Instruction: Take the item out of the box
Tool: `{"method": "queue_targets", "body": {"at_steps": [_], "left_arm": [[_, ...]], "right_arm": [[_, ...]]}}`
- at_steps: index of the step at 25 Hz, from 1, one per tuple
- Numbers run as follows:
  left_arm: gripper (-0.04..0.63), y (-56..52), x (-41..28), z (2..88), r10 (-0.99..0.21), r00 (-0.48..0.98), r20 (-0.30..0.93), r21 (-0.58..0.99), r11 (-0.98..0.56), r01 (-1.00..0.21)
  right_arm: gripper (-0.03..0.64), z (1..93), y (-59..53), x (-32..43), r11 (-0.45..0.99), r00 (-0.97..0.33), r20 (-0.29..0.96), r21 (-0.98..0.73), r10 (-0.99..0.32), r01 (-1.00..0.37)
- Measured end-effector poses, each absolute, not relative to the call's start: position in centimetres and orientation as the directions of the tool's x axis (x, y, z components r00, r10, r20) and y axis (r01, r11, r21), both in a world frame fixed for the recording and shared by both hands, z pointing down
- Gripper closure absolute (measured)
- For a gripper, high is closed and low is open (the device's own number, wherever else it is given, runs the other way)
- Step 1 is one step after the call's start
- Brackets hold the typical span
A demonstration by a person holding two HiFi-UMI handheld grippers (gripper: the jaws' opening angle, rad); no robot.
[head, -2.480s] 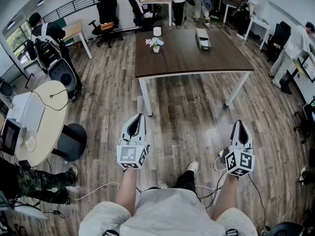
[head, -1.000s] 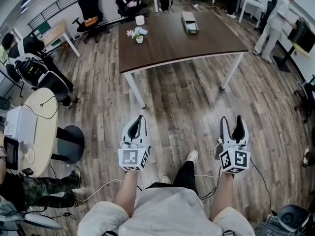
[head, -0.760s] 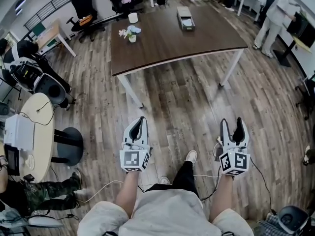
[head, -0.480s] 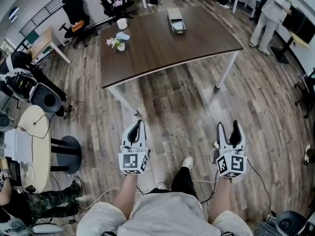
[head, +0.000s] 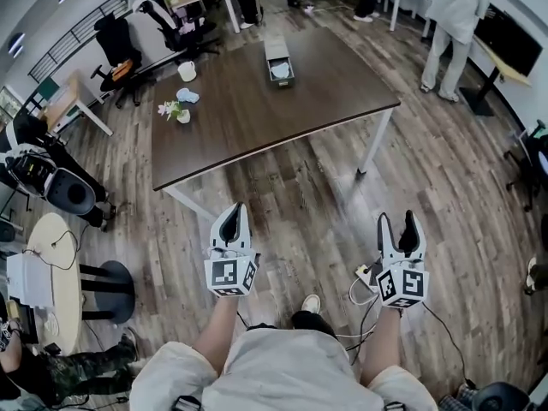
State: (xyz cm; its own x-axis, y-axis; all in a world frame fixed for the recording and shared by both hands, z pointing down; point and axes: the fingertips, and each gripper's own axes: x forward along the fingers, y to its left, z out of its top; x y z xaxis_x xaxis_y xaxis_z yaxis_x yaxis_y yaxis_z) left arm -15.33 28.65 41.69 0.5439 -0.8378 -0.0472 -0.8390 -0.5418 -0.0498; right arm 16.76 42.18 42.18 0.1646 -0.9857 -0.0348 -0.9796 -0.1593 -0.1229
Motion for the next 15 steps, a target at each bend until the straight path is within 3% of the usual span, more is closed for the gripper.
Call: {"method": "queue_targets", "body": {"at_steps": [15], "left_arm": [[0.592,23.7,-10.1,41.6,-0.851,0.523,-0.056,-0.061,-0.52,-0.852]], "right_arm": [[0.341,41.9,36.0,22.2,-0.124,0.133,-0.059,-0.13,-0.989,-0.984]]}}
